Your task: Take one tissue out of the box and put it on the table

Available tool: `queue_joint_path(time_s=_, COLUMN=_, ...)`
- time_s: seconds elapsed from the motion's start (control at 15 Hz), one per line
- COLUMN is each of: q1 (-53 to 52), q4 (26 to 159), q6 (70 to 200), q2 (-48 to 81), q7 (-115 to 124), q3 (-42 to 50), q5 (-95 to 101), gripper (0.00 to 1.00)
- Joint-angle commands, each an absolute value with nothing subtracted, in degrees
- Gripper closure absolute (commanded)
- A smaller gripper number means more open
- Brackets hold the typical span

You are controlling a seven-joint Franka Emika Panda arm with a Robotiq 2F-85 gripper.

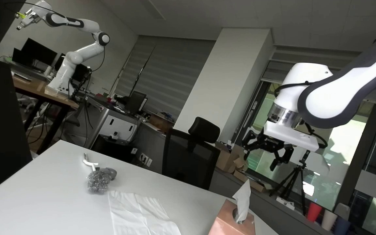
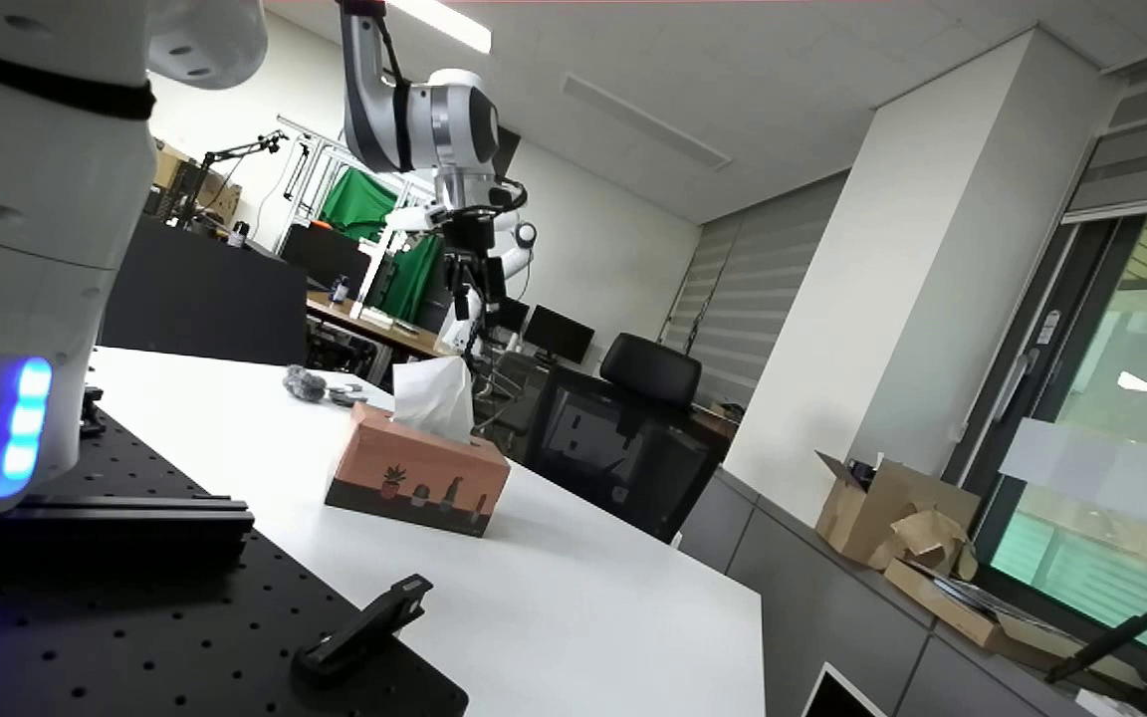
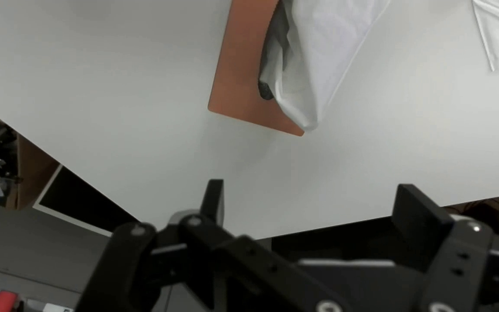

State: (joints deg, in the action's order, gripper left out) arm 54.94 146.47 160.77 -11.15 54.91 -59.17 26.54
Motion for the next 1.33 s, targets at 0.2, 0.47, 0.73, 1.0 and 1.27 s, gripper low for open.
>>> queue_joint_path(time_s=0.2, q1=62.8, q4=142.2, q6=156.6, q2=-2.5, q7=62.5, q3=-66.0, q5=29.6, gripper=0.00)
queue_joint_path(time_s=0.47, q1=64.4, q4=141.7, q6=155.3, q2=0.9, q7=65.4, q3=-67.2, q5=31.9, gripper=0.00)
queue_joint_path(time_s=0.73, q1=63.1, q4=140.0, q6=150.0, q2=5.9, q7=66.5, q3=-66.2, q5=33.4, gripper=0.00)
queue_joint_path(time_s=1.0, q1=60.1, q4=137.1, q6=142.6, q2=11.4, q7=68.4, q3=-63.6, q5=34.7, gripper=0.00)
queue_joint_path(time_s=1.27, q1=54.9, q4=134.1, q6=139.8, q2=16.9, q7=71.3, q3=-58.4, q5=38.2, gripper=0.00)
